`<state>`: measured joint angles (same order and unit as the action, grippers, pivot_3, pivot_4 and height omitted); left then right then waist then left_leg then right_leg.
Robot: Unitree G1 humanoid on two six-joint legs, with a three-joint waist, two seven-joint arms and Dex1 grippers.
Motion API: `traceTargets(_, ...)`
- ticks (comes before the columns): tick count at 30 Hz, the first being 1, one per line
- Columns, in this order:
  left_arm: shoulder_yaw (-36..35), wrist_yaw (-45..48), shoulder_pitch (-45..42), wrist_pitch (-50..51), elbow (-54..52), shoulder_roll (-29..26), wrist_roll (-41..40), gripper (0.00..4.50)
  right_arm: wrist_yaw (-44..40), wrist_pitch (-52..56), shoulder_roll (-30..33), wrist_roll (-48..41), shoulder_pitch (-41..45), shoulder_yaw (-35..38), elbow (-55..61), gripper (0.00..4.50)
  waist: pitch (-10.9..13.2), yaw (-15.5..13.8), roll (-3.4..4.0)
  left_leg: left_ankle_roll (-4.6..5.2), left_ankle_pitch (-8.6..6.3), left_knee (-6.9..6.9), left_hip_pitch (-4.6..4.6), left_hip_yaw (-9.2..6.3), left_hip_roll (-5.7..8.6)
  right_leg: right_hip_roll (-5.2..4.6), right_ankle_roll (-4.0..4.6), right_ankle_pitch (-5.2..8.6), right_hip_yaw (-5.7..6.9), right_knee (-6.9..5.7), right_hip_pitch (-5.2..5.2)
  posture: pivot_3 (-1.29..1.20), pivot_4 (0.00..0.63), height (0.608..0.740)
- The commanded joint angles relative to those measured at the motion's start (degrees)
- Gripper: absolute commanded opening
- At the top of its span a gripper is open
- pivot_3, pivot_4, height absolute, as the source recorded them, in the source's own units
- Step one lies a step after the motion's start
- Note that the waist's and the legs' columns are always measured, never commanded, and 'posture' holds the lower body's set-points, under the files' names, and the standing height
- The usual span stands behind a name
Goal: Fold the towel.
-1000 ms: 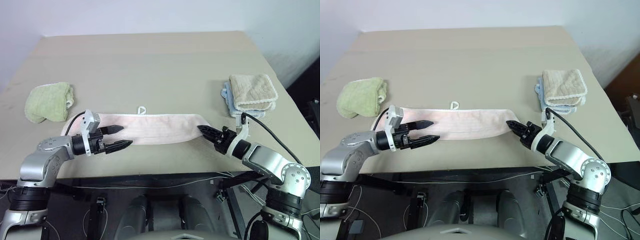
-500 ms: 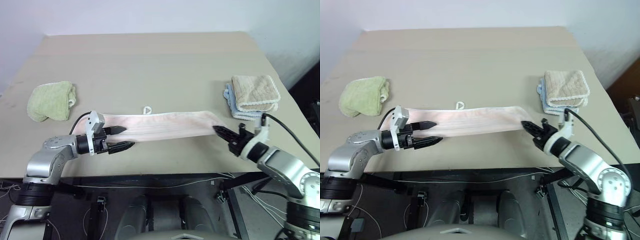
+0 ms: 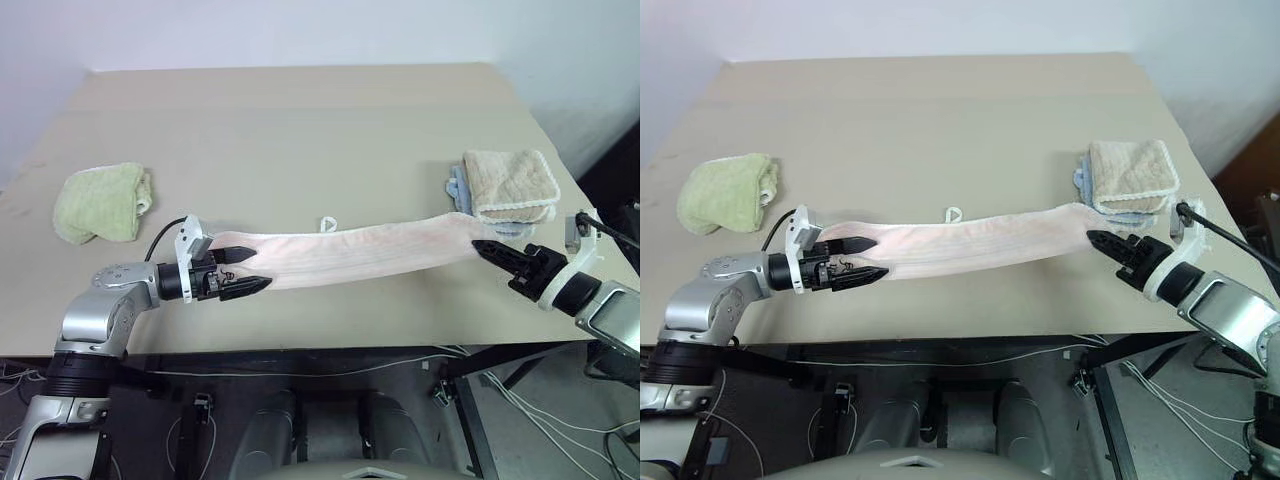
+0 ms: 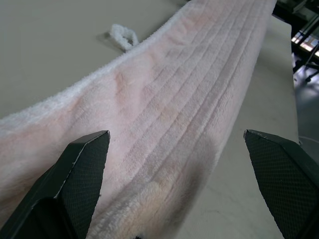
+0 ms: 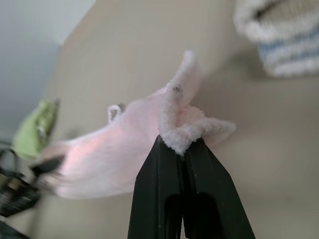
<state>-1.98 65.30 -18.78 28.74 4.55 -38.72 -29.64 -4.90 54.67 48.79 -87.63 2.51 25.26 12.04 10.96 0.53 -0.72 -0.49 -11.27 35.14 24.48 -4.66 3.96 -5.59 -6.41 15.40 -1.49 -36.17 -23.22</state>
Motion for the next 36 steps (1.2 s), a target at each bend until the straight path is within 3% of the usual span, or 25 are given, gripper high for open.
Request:
traceTargets(1, -1.79, -0.39, 0.48, -0.67, -1.87, -0.28, -0.45, 4.5, -12.61, -2.33, 4.19, 11.23, -1.01, -2.46, 5.26, 0.01, 0.0, 0.0, -0.02, 0.0, 0.0, 0.0, 0.0, 0.0, 0.0, 0.0, -0.01, 0.0, 0.01, 0.0, 0.0, 0.0, 0.15, 0.74)
traceTargets(11, -2.06, -1.3, 3.34, -0.87, -4.68, -1.31, 0.1, 4.5, -27.15, -5.19, 6.65, 24.97, 5.22, -7.05, 7.29, 0.01, 0.0, 0.03, -0.01, -0.02, -0.01, 0.0, 0.0, -0.03, -0.01, -0.03, 0.11, 0.06, 0.01, 0.02, -0.02, 0.0, 0.15, 0.74)
traceTargets(18, -2.09, -2.25, 4.69, -0.45, -6.46, -1.14, 0.09, 4.5, -29.5, -5.52, 4.39, 30.9, 11.66, -14.17, 11.69, 0.01, 0.0, 0.03, -0.01, -0.02, -0.02, -0.02, 0.04, -0.03, 0.0, -0.07, 0.11, 0.06, 0.0, 0.06, -0.04, 0.0, 0.15, 0.74)
traceTargets(26, -1.88, -2.88, 5.53, -0.22, -7.44, -1.04, 0.41, 4.5, -27.33, -8.27, 1.9, 47.74, 16.46, -28.15, 16.68, 0.01, 0.0, 0.0, -0.01, -0.03, -0.02, -0.02, 0.06, -0.04, 0.04, -0.08, 0.11, 0.06, 0.0, 0.06, -0.09, 0.0, 0.15, 0.74)
traceTargets(36, -1.39, -3.46, 7.78, -0.99, -9.27, -0.95, 1.34, 4.5, -31.76, -10.6, -3.81, 50.25, 20.29, -30.6, 20.01, 0.01, 0.0, 0.04, -0.01, -0.04, -0.02, -0.03, 0.07, -0.06, 0.04, -0.06, -0.02, -0.02, 0.01, 0.03, -0.1, 0.0, 0.15, 0.74)
